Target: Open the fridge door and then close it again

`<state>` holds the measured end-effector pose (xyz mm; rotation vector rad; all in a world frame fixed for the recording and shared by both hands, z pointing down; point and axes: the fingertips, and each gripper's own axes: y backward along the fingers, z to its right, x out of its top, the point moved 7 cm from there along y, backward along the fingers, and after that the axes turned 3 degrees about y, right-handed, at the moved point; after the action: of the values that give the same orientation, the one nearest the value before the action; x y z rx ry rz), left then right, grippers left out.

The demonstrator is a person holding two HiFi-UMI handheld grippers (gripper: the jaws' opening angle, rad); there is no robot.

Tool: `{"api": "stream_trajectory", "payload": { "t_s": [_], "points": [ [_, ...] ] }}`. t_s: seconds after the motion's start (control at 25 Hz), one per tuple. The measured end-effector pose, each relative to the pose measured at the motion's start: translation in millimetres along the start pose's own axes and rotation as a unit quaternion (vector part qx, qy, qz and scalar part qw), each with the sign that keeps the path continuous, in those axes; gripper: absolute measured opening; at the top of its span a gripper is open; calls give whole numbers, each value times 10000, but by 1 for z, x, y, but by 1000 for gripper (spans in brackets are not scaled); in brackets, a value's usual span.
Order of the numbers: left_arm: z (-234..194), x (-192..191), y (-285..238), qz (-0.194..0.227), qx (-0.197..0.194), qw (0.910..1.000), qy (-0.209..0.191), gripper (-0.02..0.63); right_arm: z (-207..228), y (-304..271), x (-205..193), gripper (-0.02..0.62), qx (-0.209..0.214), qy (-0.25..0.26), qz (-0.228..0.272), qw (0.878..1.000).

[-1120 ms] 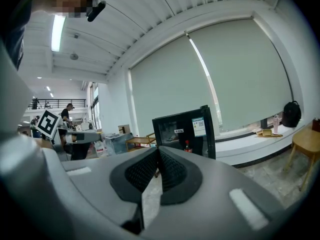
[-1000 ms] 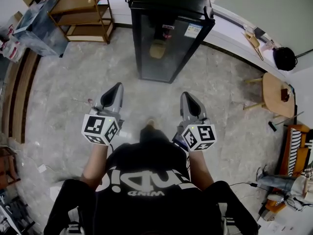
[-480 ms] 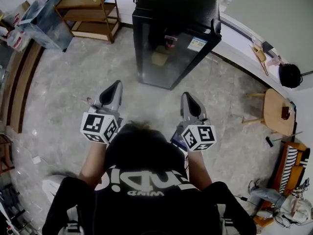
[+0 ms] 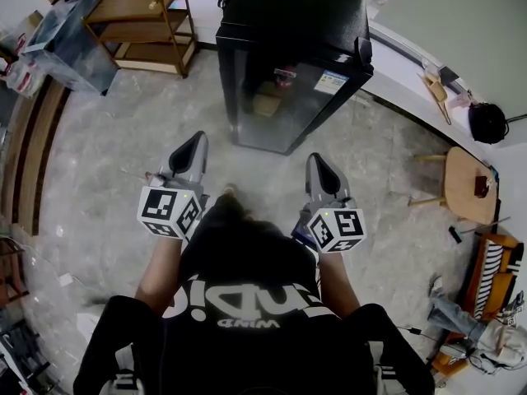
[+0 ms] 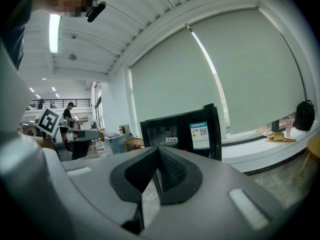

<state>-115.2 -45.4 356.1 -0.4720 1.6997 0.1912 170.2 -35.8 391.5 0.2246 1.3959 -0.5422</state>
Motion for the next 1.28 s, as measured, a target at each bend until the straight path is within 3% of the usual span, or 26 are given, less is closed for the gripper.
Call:
{"api": "stream_trajectory", "payload": {
  "t_s": [0.6,0.92,1.28],
  "points": [
    [-38,5,-54,-79,-118,9999,-15,6,4,-64,14,-2,-66,56,19,10000],
    [-52,0,-67,-254,-267,9992,121,93,1,-86,15,-2,-16,48,-17,10000],
    [-61,-11,-81,-274,-413,9985,253,271,7,-97,15,-2,-55,68,-71,9999]
  ]
}}
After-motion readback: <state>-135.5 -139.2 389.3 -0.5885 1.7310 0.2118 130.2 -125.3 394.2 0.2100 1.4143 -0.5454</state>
